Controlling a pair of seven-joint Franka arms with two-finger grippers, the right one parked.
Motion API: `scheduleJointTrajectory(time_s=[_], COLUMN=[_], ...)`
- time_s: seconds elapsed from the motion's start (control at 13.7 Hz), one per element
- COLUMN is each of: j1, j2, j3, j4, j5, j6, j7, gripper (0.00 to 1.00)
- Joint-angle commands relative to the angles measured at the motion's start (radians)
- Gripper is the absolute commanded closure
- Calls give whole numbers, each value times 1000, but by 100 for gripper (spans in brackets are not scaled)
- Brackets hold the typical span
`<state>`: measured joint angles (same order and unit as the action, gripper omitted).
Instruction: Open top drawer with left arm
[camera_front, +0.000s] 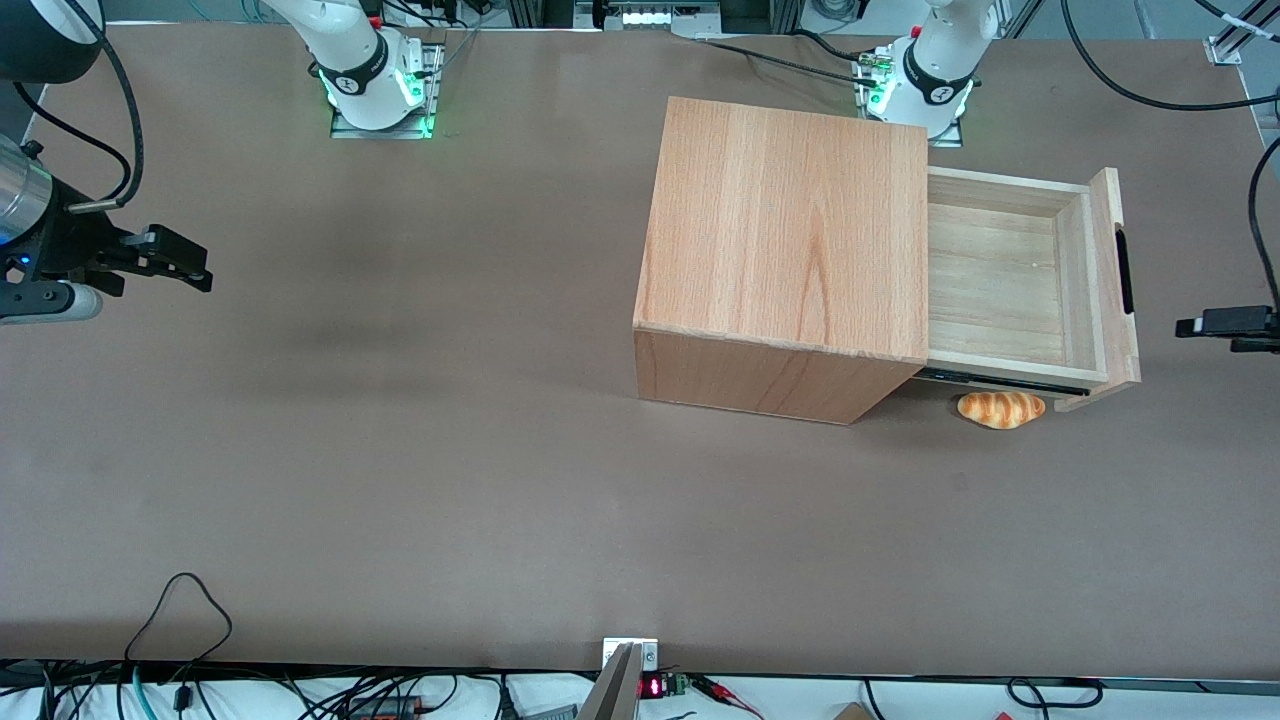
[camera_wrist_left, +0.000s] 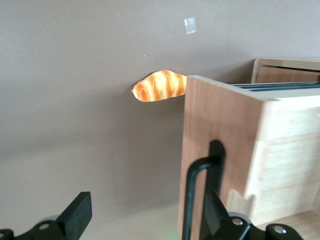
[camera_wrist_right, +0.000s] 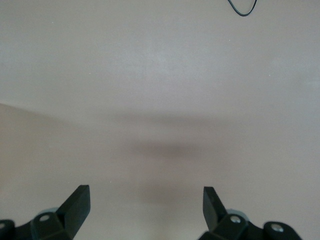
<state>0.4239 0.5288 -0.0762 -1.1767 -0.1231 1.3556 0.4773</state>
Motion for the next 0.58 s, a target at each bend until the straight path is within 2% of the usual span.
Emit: scheduleJointTrajectory(time_s=[0.0,0.29,0.51], j1=[-10,-79,-152], j2=[20,-48,-94], j3=[-10,-11,-11], j4=[94,94,92], j5=[-16,-10,-4], j6=[-68,-110,-141], j7=[-49,-129,-274], gripper=[0,0,0])
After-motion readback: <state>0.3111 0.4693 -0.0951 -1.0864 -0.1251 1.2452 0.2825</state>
